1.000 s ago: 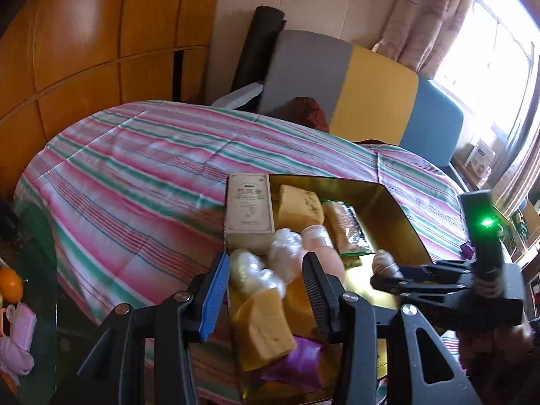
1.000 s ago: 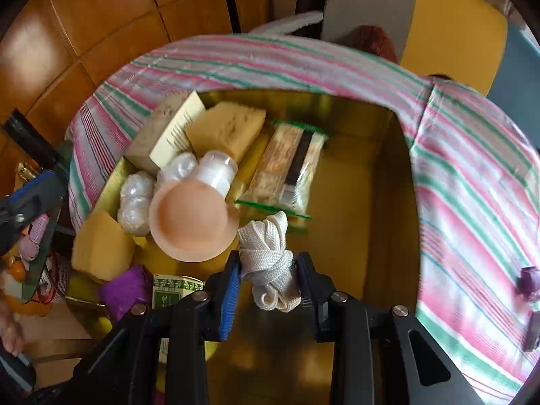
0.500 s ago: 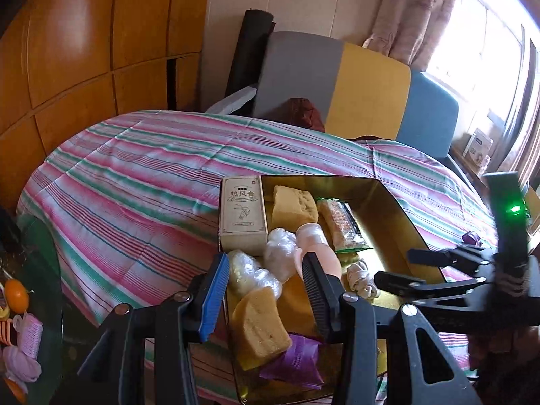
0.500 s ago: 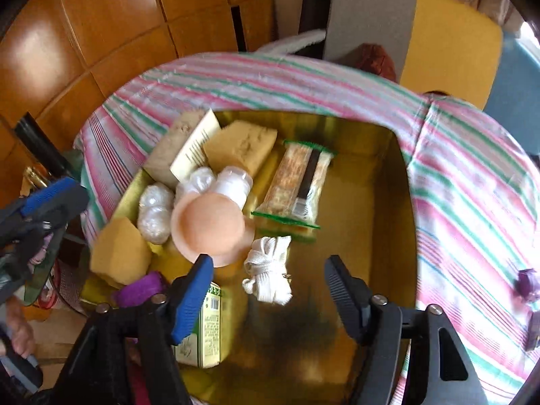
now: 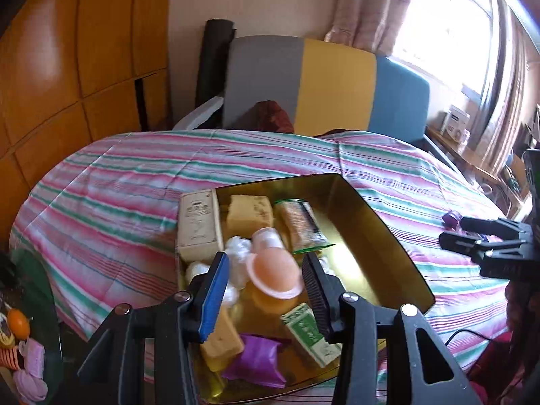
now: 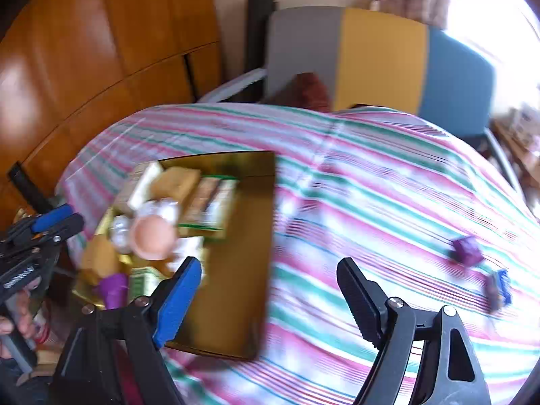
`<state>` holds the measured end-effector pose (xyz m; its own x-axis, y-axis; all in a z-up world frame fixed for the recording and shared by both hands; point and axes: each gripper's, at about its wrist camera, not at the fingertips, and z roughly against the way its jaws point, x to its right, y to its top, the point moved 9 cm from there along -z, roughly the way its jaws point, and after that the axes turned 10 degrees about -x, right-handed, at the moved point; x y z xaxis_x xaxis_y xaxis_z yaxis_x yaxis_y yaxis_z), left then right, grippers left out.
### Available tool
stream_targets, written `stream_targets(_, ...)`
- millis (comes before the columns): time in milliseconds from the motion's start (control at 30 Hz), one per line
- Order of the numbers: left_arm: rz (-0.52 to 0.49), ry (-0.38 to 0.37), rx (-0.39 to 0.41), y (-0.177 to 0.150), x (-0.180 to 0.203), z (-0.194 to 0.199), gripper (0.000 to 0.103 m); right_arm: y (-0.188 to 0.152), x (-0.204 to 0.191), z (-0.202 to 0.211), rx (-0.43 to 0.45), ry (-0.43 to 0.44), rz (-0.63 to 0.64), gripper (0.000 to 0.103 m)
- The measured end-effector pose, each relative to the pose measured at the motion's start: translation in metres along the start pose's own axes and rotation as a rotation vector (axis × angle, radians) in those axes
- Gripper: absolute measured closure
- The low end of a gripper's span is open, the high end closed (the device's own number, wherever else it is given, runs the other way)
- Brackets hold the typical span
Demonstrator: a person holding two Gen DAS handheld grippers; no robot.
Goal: Organize objects
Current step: 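Grasp the purple packet with the left tool while the right tool moves to the Tempo pack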
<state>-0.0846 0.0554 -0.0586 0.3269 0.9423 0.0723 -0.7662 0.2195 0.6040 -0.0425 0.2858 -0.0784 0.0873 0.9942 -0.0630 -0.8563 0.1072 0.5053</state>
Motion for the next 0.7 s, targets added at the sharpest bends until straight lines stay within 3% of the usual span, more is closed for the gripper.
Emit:
stream_targets(300, -0.129, -0.034, 0.001, 0.013, 0.06, -0.002, 0.058, -0.021, 0.113, 0.018, -0.003, -0.165, -0.184, 0.016)
stream_targets(700, -0.284, -0.078, -0.004, 0.031, 0.141, -0.012, 0.058, -0.045, 0.263, 0.035, -0.027, -0.314, -0.442, 0.015)
